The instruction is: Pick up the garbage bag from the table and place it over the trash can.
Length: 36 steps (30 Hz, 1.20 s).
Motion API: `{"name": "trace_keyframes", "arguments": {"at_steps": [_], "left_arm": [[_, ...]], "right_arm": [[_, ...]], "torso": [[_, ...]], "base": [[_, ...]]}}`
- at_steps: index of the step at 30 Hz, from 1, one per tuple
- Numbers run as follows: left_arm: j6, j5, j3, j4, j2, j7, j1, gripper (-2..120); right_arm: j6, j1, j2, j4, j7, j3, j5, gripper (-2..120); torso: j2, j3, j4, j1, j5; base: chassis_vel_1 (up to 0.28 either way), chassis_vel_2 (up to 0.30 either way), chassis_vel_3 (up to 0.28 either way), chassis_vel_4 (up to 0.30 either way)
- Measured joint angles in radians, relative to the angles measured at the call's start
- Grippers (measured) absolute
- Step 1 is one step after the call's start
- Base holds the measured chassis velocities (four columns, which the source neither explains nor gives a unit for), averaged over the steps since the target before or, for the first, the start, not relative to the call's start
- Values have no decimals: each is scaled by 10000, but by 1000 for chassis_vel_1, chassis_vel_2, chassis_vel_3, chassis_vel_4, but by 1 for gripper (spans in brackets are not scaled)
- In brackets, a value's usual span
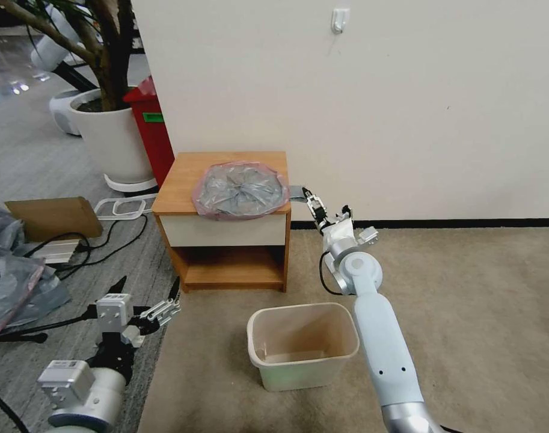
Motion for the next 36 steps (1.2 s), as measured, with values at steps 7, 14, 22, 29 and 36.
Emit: {"name": "trace_keyframes", "arguments": {"at_steps": [7,14,22,29,36], "left_arm": [[-17,1,25,1,-33,0,-56,100],[-47,37,-18,0,-36,0,-41,100],[-58,72,-4,1,-57,0,-39,100],[-64,79,8,1,-62,0,-46,100],[-93,192,82,1,-123,14,-69,100]], "right_arm": [[-2,-14,0,-1,-55,-81,-43,39],[-9,-76,0,138,-65,-118,-58,10],[-47,-191,0,380,-62,-183,-14,0],[-54,-273,0,550,-29,-157,179,0],[-473,-963,0,1519,144,-170,445,0]], "torso": [[0,0,-1,0,0],[0,0,0,0,0],[0,0,0,0,1],[0,0,0,0,1],[0,0,1,0,1]], "base": [[0,0,0,0],[0,0,0,0],[0,0,0,0],[0,0,0,0],[0,0,0,0]]}}
